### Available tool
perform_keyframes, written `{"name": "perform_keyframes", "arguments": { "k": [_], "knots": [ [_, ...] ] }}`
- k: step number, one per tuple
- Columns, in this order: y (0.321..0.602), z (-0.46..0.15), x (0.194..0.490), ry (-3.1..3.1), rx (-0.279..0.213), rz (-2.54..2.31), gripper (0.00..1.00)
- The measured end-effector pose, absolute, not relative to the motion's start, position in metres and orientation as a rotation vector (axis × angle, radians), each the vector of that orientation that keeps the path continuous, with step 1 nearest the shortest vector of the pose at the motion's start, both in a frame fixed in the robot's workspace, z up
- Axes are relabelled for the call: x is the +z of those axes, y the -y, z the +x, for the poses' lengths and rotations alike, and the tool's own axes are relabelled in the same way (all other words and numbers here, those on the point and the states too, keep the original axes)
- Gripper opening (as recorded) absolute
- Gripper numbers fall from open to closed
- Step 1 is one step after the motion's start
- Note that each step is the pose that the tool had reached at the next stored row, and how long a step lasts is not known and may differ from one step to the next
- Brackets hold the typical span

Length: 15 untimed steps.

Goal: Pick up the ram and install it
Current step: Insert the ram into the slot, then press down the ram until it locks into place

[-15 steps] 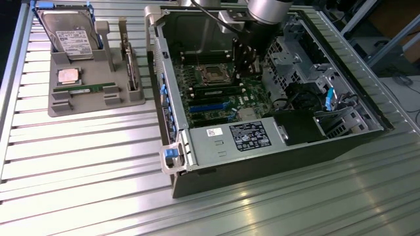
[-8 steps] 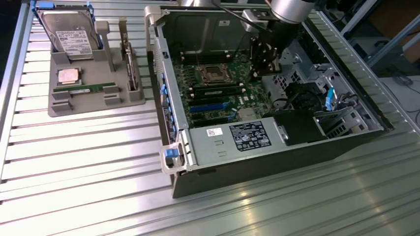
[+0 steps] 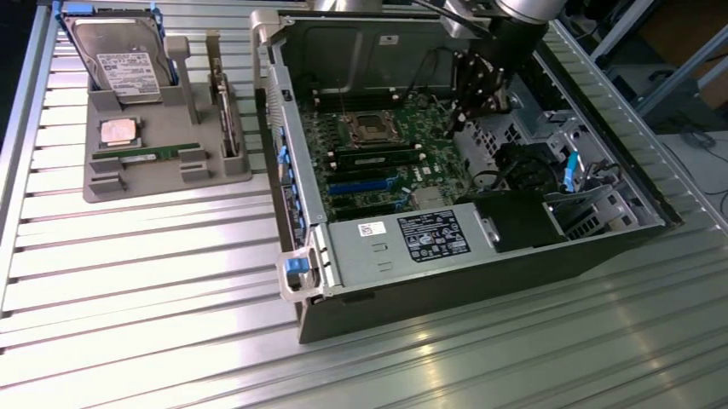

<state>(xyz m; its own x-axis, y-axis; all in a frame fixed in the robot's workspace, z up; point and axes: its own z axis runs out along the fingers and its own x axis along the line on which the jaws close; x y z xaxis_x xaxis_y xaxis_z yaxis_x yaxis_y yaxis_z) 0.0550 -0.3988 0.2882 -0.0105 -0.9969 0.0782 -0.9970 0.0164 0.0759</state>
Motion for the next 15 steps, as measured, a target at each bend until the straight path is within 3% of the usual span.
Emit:
{"name": "perform_keyframes", "arguments": {
  "k": [4,8,15],
  "knots": [
    [0.399,0.055,0.301,2.161,-0.004,2.133,0.11],
    [0.399,0.055,0.3,2.196,0.067,2.162,0.11],
    [0.399,0.025,0.287,2.201,0.076,2.166,0.11]
  ]
}}
